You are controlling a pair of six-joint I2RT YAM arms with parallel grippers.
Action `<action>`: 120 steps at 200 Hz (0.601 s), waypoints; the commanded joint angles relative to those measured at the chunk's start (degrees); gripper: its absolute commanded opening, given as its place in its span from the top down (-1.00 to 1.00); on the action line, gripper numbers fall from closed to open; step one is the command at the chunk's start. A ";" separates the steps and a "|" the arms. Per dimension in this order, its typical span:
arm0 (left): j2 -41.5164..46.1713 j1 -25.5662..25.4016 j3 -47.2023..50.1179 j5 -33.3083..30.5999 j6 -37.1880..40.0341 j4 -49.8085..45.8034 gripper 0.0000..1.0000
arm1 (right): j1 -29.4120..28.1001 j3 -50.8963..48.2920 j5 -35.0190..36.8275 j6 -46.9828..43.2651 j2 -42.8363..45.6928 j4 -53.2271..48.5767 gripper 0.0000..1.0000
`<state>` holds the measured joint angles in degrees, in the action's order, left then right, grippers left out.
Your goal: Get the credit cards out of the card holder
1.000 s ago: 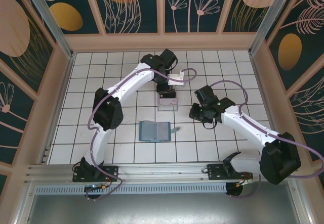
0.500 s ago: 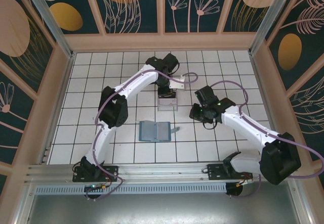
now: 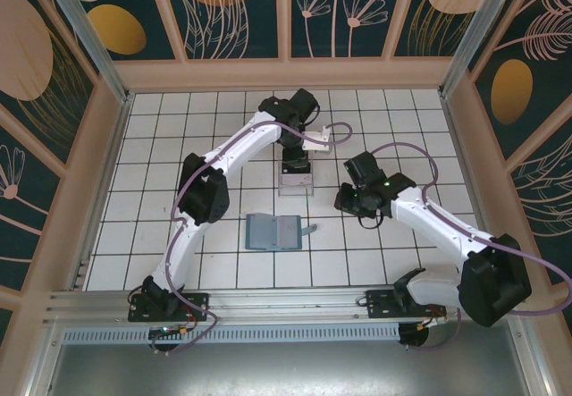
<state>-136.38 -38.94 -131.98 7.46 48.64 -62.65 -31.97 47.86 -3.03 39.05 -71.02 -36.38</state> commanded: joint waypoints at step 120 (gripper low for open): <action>18.35 0.46 23.64 -10.12 -31.17 28.70 0.26 | -2.09 1.09 -6.55 -0.90 -4.84 5.20 0.40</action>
<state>-121.08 -38.94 -111.66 2.74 29.36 -41.08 -32.93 47.86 -8.25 38.87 -74.43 -33.04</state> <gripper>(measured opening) 0.361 0.299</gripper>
